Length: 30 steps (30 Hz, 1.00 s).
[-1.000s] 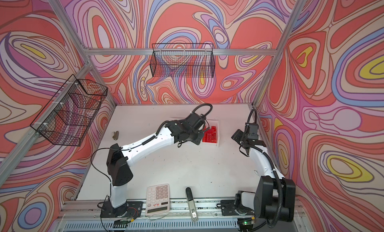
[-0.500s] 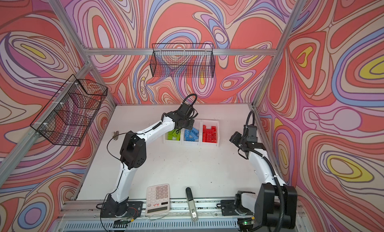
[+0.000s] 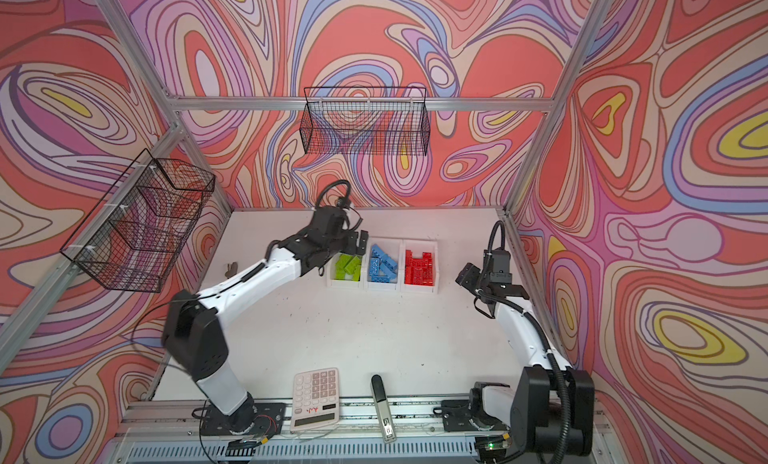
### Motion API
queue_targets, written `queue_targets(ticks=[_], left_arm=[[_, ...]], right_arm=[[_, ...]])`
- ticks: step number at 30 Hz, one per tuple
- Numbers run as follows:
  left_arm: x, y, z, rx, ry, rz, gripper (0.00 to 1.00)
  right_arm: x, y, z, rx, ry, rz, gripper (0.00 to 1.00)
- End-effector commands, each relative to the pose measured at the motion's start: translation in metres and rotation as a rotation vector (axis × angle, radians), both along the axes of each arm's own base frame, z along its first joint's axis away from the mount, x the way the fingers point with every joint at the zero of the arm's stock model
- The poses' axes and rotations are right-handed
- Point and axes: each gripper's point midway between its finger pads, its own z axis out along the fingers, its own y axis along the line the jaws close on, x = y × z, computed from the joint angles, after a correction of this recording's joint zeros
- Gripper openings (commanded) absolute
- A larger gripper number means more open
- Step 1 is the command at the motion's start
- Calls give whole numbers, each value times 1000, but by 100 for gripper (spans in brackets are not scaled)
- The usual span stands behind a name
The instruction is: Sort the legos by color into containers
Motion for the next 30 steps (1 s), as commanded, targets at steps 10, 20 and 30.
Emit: queue_targets(ticks=[10,20,30], left_arm=[[-122,237,-27,148,-240,652,100],[-167,285,-91,233,-361,854,100],[-96,269,-124,224,-356,675,100]], right_arm=[[39,-19,-2,-159,-176,-38,77],[37,-33,27,-589,-478,-83,77],[56,-23,-4,-572,-560,-40,78]])
